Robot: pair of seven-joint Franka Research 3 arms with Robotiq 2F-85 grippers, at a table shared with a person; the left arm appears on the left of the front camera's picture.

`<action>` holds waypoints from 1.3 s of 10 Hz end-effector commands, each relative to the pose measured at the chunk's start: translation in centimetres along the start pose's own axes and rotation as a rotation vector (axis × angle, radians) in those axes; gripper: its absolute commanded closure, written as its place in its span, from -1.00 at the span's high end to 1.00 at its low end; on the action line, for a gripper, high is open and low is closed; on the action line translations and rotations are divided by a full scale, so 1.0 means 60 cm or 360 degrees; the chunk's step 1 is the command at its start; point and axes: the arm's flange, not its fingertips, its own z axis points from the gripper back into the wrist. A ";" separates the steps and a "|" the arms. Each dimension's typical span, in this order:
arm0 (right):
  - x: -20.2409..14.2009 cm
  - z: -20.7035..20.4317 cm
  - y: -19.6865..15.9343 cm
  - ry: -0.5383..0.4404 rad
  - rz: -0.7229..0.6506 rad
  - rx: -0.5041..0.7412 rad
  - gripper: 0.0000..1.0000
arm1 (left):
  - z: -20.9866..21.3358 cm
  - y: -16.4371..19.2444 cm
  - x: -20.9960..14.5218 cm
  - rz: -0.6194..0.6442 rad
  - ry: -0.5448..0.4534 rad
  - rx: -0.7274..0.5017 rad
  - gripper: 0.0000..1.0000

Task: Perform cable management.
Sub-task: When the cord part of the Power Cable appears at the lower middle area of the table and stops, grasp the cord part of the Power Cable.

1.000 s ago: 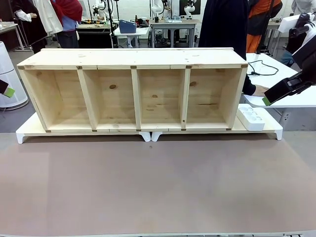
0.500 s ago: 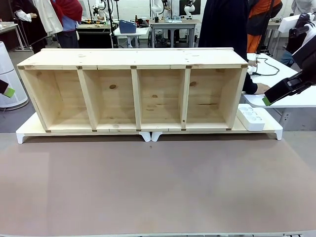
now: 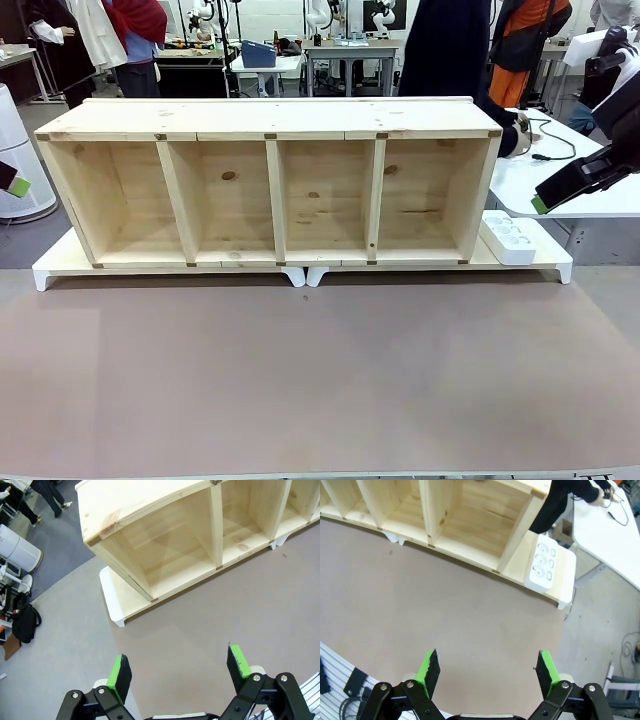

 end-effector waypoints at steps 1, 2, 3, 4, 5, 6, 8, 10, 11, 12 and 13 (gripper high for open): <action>0.001 -0.001 0.000 -0.0005 0.0004 0.0003 1.00 | 0.000 0.001 0.000 0.0001 0.0000 0.0002 1.00; 0.001 -0.001 0.000 -0.0005 0.0004 0.0003 1.00 | 0.000 0.001 0.000 0.0001 0.0000 0.0002 1.00; 0.001 -0.001 0.000 -0.0005 0.0004 0.0003 1.00 | 0.000 0.001 0.000 0.0001 0.0000 0.0002 1.00; 0.001 -0.001 0.000 -0.0005 0.0004 0.0003 1.00 | 0.000 0.001 0.000 0.0001 0.0000 0.0002 1.00; 0.001 -0.001 0.000 -0.0005 0.0004 0.0003 1.00 | 0.000 0.001 0.000 0.0001 0.0000 0.0002 1.00; 0.001 -0.001 0.000 -0.0005 0.0004 0.0003 1.00 | 0.000 0.001 0.000 0.0001 0.0000 0.0002 1.00; 0.001 -0.001 0.000 -0.0005 0.0004 0.0003 1.00 | 0.000 0.001 0.000 0.0001 0.0000 0.0002 1.00; 0.001 -0.001 0.000 -0.0005 0.0004 0.0003 1.00 | 0.000 0.001 0.000 0.0001 0.0000 0.0002 1.00; 0.001 -0.001 0.000 -0.0005 0.0004 0.0003 1.00 | 0.000 0.001 0.000 0.0001 0.0000 0.0002 1.00; 0.001 -0.001 0.000 -0.0005 0.0004 0.0003 1.00 | 0.000 0.001 0.000 0.0001 0.0000 0.0002 1.00; 0.001 -0.001 0.000 -0.0005 0.0004 0.0003 1.00 | 0.000 0.001 0.000 0.0001 0.0000 0.0002 1.00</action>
